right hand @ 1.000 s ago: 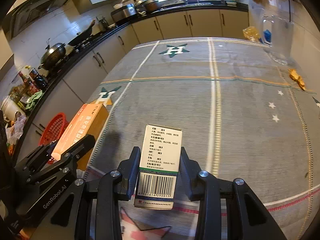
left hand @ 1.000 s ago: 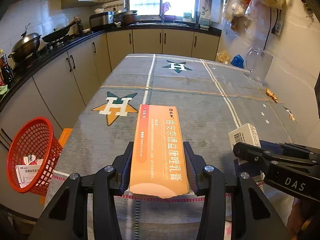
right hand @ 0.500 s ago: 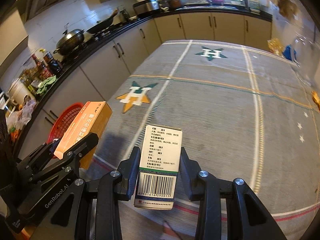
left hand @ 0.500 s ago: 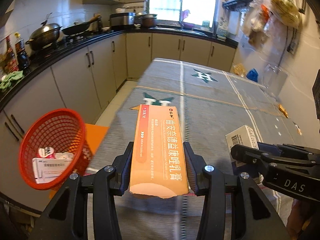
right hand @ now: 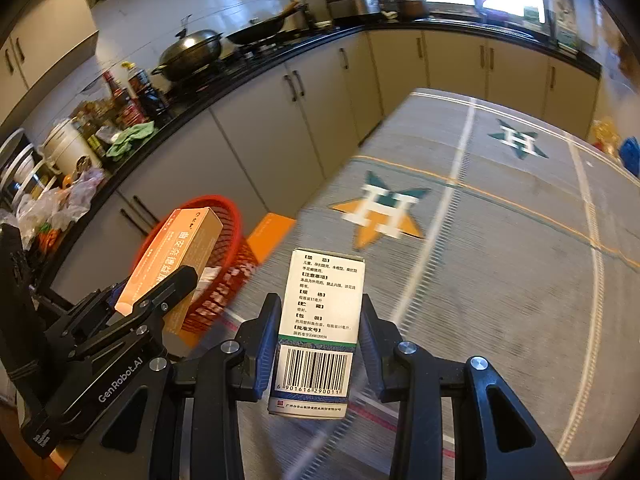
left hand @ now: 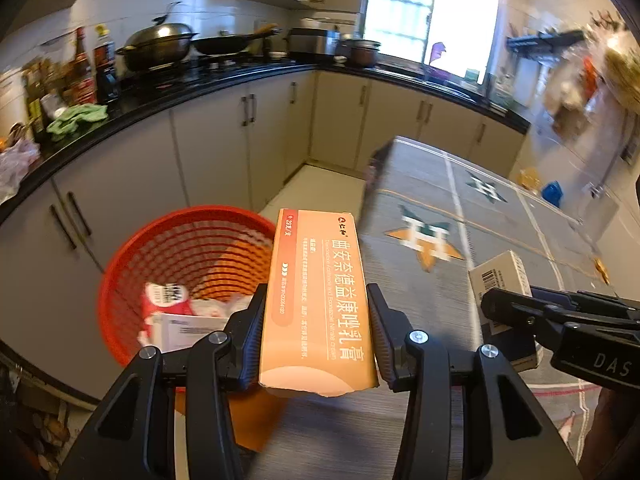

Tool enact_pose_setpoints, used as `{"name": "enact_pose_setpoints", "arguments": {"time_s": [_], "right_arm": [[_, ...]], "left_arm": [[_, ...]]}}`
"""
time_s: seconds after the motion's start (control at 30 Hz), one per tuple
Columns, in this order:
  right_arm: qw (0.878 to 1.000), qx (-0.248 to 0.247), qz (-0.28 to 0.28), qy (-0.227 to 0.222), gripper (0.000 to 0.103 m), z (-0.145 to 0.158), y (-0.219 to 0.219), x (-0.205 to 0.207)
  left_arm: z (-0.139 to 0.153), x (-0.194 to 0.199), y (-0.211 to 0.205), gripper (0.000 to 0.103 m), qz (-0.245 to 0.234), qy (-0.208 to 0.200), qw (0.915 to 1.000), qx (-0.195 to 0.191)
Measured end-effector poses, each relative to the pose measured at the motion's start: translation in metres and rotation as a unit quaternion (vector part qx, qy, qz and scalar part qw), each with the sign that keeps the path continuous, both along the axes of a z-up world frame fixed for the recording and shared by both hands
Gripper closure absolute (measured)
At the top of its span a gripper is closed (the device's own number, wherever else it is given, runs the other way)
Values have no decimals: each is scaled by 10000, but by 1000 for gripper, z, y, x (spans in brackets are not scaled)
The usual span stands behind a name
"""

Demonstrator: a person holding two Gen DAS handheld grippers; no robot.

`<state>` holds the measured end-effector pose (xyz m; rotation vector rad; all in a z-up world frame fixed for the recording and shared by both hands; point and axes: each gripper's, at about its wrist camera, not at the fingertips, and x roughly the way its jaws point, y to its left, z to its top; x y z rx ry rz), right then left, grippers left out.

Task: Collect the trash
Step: 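Lift the orange box and small white box and carry both over the red basket, then open both tools to drop the two boxes into the basket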

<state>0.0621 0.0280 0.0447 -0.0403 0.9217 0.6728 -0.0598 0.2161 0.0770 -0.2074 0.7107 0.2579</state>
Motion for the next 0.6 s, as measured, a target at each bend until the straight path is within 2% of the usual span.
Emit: {"name": "enact_pose_setpoints", "arguments": {"time_s": [0.37,0.6], "right_arm": [[9979,7,652,-20,62,2,84,-2],[9963,49,856,50,62,-2,126,8]], "left_arm": [[-13,-13,75,58,763,151,9970,-10],[-26,-15,104,58,1001,269,9946,-111]]}}
